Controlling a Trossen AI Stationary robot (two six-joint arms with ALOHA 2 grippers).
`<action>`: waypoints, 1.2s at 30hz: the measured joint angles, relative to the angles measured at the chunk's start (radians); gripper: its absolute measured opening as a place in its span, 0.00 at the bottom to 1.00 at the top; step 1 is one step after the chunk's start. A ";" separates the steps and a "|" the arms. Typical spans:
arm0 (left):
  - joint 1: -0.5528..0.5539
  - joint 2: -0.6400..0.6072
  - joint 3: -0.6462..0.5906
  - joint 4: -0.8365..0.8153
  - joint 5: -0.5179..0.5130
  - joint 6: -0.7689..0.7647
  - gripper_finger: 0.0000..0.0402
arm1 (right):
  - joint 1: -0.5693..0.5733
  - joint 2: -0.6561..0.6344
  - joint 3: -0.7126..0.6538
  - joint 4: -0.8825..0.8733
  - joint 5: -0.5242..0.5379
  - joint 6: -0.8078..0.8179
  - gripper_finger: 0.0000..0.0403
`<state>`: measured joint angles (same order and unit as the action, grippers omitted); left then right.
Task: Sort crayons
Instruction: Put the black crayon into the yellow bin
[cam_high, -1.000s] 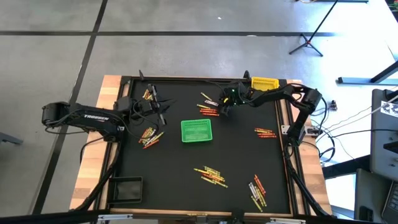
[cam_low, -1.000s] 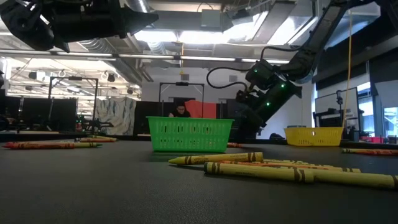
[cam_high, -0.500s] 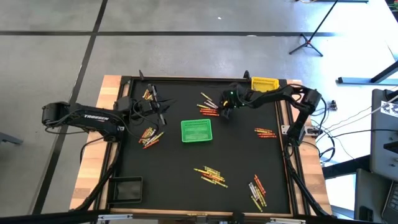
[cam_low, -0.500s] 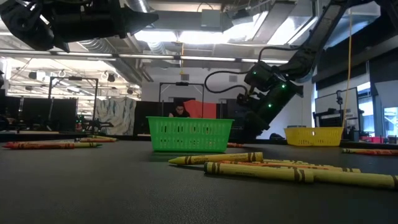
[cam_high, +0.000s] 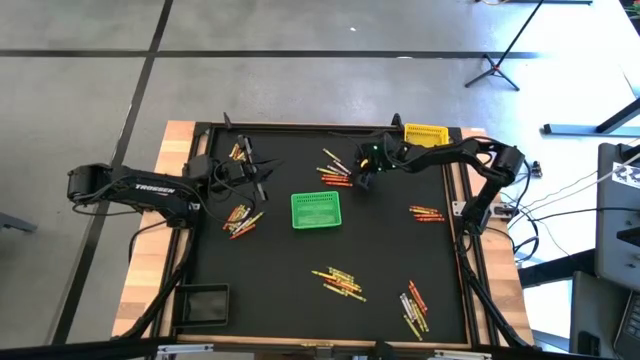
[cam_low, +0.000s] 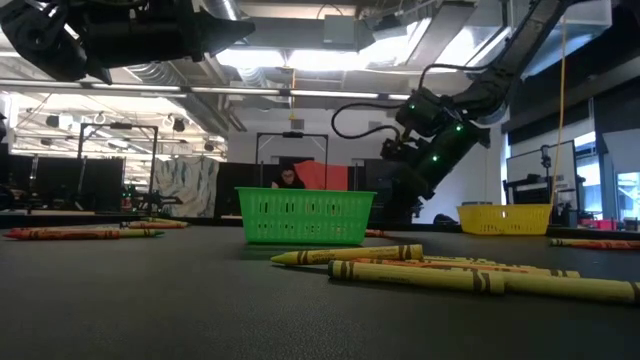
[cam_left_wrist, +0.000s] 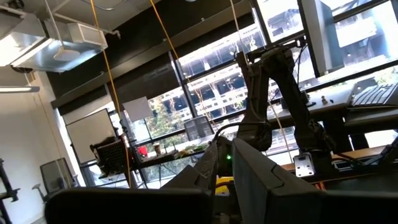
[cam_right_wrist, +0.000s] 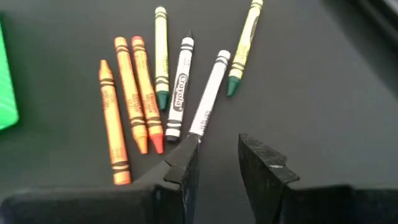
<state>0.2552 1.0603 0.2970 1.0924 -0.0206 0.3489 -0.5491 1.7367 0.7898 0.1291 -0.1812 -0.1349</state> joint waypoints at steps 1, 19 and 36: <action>0.000 0.000 0.000 0.000 0.000 0.000 0.09 | 0.000 0.003 0.000 0.002 0.000 0.014 0.27; 0.000 0.000 0.000 0.000 0.000 0.001 0.09 | 0.013 0.090 0.002 0.056 -0.011 0.081 0.27; 0.000 0.000 0.000 0.000 0.000 0.002 0.09 | 0.020 0.093 0.001 0.070 0.051 0.022 0.27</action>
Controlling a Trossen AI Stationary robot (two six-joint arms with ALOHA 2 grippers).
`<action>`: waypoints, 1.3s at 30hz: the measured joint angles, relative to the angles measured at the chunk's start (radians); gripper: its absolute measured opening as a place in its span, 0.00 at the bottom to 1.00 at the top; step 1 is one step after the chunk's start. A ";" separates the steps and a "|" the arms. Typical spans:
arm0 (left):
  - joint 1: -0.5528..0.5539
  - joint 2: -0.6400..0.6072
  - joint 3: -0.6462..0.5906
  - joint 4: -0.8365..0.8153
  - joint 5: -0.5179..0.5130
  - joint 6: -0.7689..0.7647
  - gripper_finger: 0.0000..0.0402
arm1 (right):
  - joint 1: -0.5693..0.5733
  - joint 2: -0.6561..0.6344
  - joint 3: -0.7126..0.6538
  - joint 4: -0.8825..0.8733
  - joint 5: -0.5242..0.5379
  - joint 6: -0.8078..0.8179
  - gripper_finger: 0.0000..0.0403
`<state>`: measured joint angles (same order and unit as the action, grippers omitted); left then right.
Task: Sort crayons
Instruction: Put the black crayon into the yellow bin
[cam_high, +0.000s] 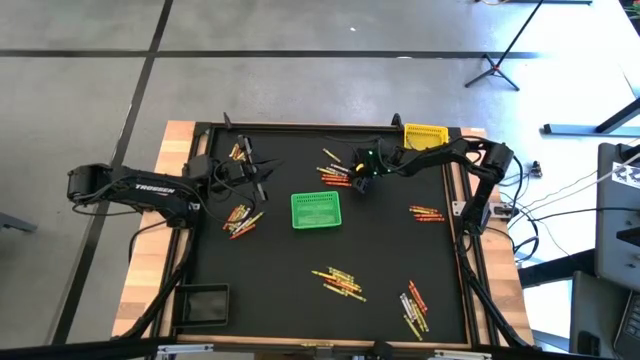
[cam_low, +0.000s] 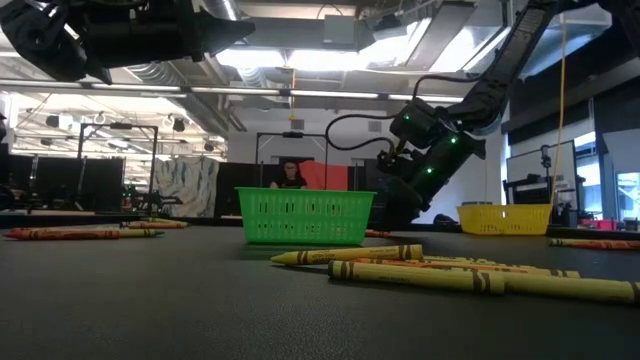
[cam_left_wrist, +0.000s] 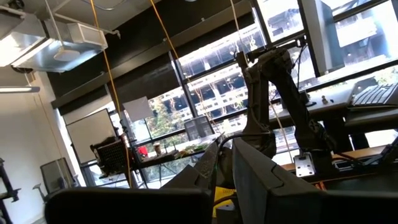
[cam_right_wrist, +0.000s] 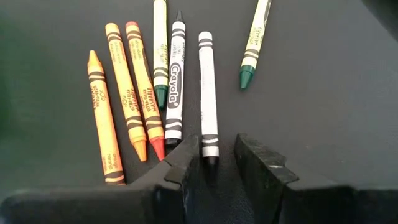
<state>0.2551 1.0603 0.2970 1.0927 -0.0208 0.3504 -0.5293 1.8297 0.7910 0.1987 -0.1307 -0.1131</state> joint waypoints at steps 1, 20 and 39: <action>0.000 0.000 0.000 0.000 0.000 0.000 0.09 | 0.000 0.000 0.000 -0.001 0.000 0.000 0.27; 0.000 0.000 0.000 0.000 0.000 0.000 0.09 | -0.001 -0.045 -0.004 -0.068 0.046 -0.049 0.09; 0.000 0.000 0.000 -0.001 0.000 -0.001 0.09 | -0.018 -0.528 -0.003 -0.559 0.387 -0.045 0.07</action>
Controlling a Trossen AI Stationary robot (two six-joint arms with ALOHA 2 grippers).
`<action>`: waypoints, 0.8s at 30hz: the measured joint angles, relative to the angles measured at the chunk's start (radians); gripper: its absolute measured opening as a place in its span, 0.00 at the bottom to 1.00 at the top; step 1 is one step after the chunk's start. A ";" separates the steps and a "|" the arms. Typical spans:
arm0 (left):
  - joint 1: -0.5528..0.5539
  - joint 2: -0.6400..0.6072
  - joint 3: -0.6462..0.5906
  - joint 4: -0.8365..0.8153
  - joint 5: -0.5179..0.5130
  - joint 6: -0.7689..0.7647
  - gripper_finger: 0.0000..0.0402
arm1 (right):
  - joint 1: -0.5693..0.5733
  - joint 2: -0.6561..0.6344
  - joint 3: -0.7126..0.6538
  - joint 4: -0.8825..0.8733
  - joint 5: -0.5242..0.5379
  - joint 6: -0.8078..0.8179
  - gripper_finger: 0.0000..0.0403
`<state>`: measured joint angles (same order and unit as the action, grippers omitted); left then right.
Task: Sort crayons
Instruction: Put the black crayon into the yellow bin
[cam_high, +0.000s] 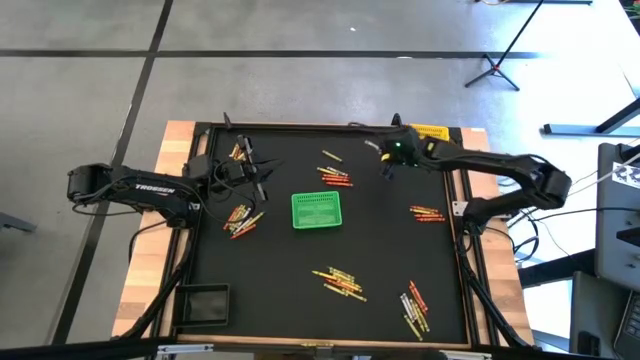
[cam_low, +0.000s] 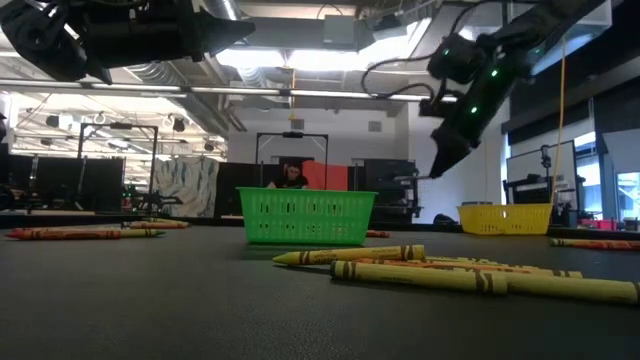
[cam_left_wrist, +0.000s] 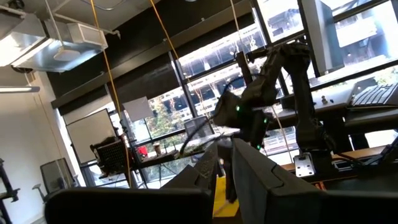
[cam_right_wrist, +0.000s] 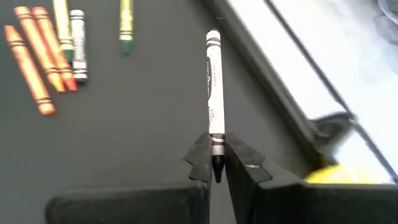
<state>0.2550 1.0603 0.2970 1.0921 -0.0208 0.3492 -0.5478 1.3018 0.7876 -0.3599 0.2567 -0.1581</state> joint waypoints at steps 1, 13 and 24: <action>0.000 0.000 0.000 0.000 0.000 0.000 0.09 | -0.013 -0.018 -0.001 -0.015 0.005 0.009 0.07; 0.000 0.000 0.000 -0.002 0.000 -0.005 0.09 | -0.275 -0.108 -0.133 0.021 -0.002 0.082 0.07; 0.000 0.000 0.000 -0.002 0.000 -0.005 0.09 | -0.387 -0.105 -0.196 0.101 -0.002 0.106 0.07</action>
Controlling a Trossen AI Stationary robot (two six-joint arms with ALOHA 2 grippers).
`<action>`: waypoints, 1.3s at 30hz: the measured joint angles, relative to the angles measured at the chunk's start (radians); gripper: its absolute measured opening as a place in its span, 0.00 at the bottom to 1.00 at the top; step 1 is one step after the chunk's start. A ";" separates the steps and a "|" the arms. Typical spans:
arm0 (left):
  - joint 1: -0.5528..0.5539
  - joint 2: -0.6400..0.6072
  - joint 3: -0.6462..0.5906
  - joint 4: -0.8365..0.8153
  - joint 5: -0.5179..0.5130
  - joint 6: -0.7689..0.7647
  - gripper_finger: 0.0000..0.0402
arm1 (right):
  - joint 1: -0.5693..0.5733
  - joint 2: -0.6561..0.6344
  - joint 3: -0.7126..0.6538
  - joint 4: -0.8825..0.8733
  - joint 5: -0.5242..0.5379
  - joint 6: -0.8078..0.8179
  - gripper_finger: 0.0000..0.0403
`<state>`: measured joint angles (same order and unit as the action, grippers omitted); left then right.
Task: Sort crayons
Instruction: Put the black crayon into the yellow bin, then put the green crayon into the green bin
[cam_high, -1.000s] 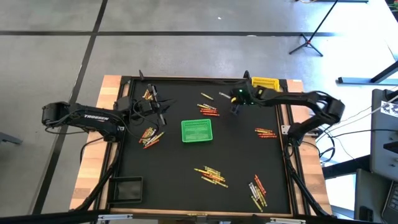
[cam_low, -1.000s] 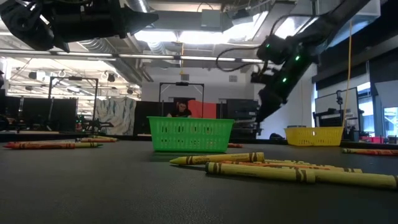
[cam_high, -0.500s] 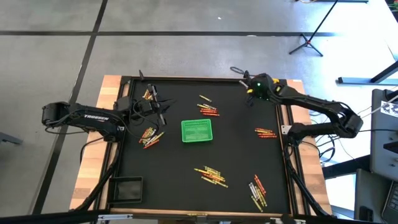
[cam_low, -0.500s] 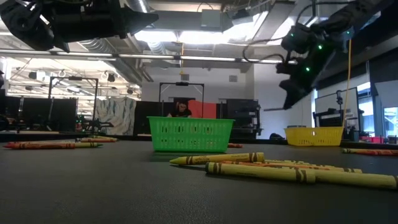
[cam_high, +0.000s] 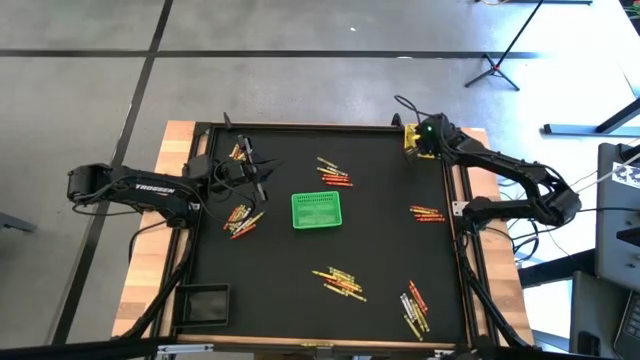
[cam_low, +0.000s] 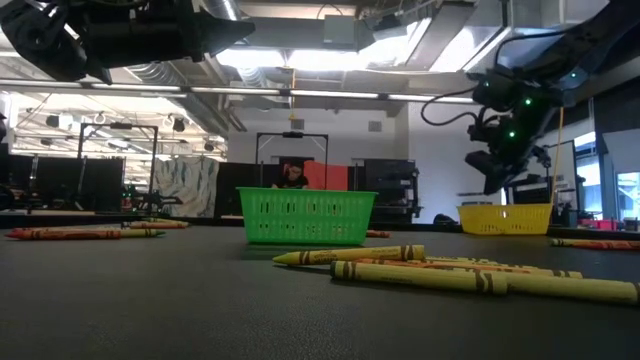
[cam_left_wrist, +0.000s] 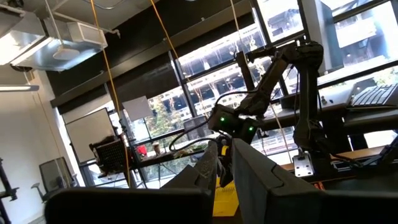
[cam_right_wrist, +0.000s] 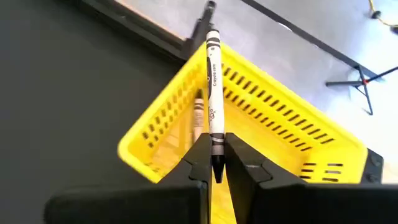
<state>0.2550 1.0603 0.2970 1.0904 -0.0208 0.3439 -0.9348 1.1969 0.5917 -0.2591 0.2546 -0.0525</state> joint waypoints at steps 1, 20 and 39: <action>0.000 0.000 0.000 0.000 0.000 0.000 0.09 | -0.005 0.000 -0.003 0.003 -0.001 0.000 0.07; 0.023 0.074 0.094 -0.194 -0.113 -0.024 0.09 | 0.011 -0.002 -0.023 0.311 -0.336 0.026 0.39; 0.200 0.582 0.744 -1.142 0.013 -0.070 0.09 | 0.257 -0.002 -0.107 0.980 -0.464 -0.142 0.39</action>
<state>0.4545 1.6421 1.0407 -0.0515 -0.0078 0.2740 -0.6781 1.1954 0.4843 0.7210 -0.2096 -0.1941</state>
